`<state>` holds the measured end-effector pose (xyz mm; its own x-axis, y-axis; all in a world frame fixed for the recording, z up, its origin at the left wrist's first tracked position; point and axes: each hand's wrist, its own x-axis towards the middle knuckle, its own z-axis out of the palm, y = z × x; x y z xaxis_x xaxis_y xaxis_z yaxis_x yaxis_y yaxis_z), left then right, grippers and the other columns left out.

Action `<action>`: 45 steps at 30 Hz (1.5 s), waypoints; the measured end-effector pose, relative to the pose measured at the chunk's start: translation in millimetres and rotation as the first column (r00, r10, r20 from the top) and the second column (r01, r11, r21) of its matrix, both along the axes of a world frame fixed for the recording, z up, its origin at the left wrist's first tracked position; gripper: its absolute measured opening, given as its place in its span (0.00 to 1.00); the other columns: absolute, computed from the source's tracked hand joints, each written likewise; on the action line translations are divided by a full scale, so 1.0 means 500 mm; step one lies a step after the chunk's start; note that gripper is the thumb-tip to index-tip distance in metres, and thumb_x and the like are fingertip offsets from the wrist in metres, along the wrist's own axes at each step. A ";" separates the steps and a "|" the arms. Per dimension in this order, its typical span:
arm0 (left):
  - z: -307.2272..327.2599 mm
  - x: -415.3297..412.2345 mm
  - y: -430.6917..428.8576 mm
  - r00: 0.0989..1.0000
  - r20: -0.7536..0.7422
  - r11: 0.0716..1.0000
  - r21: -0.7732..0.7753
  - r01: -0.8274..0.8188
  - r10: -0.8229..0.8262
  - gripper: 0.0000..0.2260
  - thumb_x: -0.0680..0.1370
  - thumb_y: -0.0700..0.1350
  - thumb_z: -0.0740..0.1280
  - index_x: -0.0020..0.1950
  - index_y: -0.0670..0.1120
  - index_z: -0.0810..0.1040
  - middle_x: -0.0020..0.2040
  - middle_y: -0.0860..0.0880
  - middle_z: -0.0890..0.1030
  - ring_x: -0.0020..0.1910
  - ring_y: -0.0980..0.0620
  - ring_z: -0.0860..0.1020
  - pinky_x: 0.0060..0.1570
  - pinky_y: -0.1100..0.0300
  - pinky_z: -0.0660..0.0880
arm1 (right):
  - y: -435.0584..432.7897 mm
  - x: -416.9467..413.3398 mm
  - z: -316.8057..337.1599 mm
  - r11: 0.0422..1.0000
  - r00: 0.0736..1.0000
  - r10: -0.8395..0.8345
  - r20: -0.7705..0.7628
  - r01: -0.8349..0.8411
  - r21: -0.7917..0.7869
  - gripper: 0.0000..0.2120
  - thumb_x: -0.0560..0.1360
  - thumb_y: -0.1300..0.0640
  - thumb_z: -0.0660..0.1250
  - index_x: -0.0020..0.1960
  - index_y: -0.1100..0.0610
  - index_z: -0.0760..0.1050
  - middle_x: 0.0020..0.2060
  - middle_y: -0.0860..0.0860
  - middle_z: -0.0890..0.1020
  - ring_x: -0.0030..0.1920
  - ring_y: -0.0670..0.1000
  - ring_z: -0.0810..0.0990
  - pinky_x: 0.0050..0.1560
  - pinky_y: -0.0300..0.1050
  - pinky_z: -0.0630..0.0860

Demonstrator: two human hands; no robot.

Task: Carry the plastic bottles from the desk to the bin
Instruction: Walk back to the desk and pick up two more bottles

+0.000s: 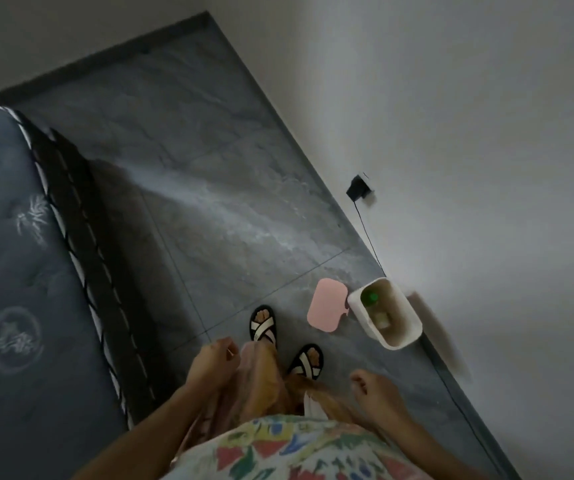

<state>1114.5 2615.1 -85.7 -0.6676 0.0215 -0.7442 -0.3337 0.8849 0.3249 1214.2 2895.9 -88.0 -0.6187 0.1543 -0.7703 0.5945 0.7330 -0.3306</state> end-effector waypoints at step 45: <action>0.010 -1.022 -0.674 0.848 -0.037 0.849 0.006 -0.529 0.529 0.06 0.75 0.42 0.65 0.39 0.44 0.77 0.40 0.47 0.81 0.41 0.49 0.79 0.42 0.55 0.75 | -0.582 -1.468 -0.008 0.879 0.879 0.476 -0.019 -0.476 -0.007 0.04 0.74 0.61 0.65 0.43 0.57 0.79 0.38 0.55 0.81 0.45 0.61 0.83 0.47 0.51 0.77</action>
